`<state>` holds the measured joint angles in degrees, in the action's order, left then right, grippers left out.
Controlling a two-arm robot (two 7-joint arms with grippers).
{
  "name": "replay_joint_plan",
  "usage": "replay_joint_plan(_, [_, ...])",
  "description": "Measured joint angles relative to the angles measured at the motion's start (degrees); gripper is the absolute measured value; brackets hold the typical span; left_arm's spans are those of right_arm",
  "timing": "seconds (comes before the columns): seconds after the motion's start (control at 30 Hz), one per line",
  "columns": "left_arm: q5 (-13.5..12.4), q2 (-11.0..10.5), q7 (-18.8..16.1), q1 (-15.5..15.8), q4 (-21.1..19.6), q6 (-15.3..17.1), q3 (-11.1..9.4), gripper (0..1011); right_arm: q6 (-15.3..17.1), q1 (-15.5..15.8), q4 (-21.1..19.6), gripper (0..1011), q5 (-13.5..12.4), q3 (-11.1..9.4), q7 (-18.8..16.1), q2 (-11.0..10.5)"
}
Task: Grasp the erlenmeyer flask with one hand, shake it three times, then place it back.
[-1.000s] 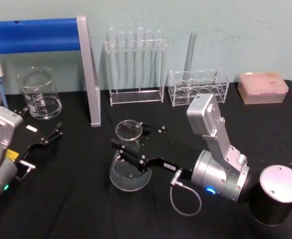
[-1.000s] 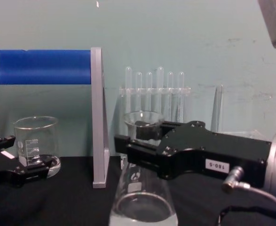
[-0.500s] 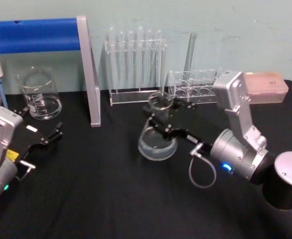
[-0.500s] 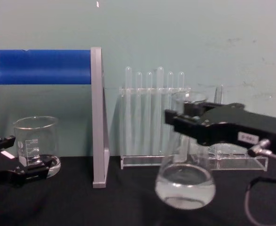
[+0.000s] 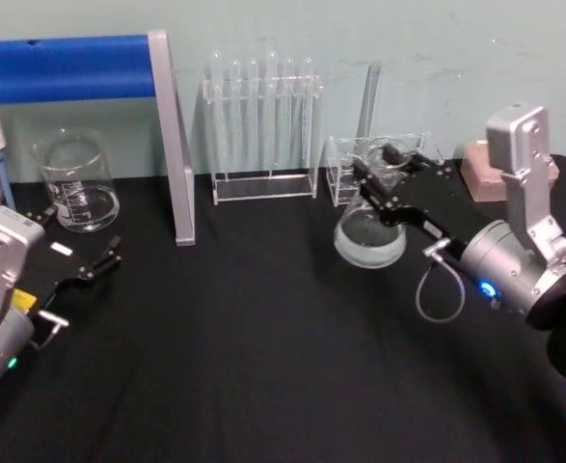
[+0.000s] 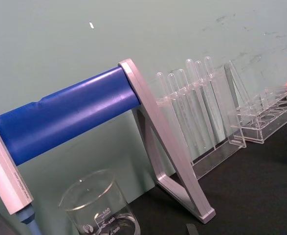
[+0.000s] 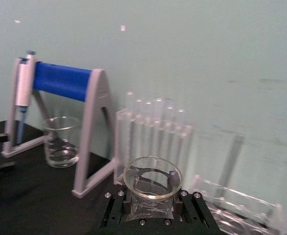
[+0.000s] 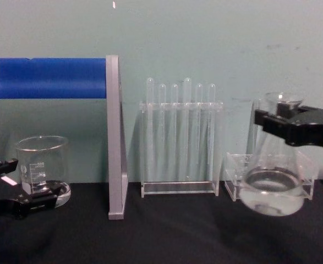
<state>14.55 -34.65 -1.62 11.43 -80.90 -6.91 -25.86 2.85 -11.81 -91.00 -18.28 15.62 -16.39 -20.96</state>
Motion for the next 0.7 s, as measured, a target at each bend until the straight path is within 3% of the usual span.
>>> replay_joint_plan(0.43, [0.00,0.00,0.00,0.00,0.00,0.00,0.00,1001,0.26,0.47,0.84,450,0.87,-3.37,1.15,0.65])
replay_joint_plan(0.7, [0.00,0.00,0.00,0.00,0.00,0.00,0.00,1001,0.53,0.70,0.30,450,1.69,-2.11,-0.49,1.01])
